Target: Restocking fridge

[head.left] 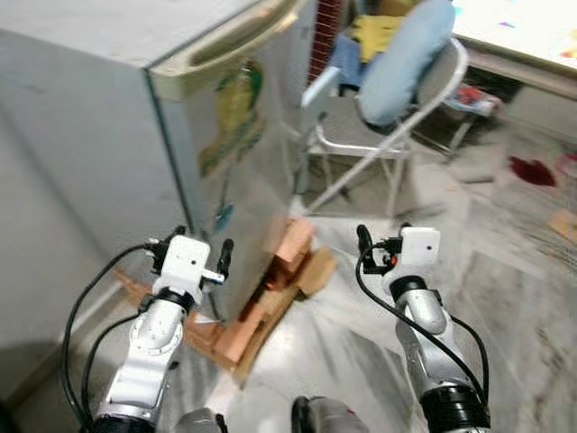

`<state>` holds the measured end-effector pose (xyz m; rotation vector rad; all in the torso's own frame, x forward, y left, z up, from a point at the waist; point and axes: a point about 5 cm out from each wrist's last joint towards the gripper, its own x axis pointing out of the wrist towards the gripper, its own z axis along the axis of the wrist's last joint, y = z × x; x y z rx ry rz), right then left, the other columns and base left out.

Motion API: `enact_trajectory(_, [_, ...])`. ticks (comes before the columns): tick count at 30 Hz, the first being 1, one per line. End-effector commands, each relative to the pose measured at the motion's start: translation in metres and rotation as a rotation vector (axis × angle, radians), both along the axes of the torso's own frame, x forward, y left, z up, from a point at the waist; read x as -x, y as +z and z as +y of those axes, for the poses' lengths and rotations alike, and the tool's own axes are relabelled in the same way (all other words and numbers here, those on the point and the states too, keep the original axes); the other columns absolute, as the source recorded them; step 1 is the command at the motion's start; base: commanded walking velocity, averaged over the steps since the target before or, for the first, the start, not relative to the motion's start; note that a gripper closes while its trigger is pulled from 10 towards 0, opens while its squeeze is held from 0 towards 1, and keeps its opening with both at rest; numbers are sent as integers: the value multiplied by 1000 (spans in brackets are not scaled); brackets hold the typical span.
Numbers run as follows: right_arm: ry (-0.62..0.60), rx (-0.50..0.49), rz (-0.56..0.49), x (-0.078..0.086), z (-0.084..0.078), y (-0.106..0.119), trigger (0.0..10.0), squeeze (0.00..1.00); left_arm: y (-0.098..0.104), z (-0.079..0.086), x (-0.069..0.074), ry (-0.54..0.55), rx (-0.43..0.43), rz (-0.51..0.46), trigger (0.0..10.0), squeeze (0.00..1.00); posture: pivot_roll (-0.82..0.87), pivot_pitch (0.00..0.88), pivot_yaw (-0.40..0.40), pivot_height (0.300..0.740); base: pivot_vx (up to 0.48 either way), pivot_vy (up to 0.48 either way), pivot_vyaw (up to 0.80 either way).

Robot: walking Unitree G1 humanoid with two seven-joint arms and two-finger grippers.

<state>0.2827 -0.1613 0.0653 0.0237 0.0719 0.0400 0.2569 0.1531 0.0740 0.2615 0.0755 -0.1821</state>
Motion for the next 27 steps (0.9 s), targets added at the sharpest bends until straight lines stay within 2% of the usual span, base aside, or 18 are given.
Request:
enact_trajectory(1, [5, -5, 8, 1, 0, 0, 10000, 0, 1, 3, 1, 4, 2, 2, 10000, 0, 81, 28, -61, 740, 0, 480, -669])
enact_trajectory(4, [9, -3, 8, 2, 0, -1, 10000, 0, 2, 2, 1, -8, -5, -7, 10000, 0, 80, 31, -60, 740, 0, 480, -169])
enact_trajectory(13, [3, 8, 13, 2, -2, -1, 10000, 0, 1, -1, 3, -27, -15, -8, 10000, 0, 74, 38, -59, 740, 0, 0, 0])
enact_trajectory(16, [9, -8, 11, 6, -3, -1, 10000, 0, 1, -4, 3, -60, 12, -2, 10000, 0, 73, 42, -66, 740, 0, 0, 0])
enact_trajectory(20, [10, -7, 37, 8, -3, -4, 10000, 0, 3, 0, -1, -44, 11, -11, 10000, 0, 69, 46, -70, 740, 0, 0, 0])
enact_trajectory(27, [7, -7, 47, 10, -5, -5, 10000, 0, 7, 1, -10, -63, 77, -7, 10000, 0, 61, 48, -67, 740, 0, 0, -771])
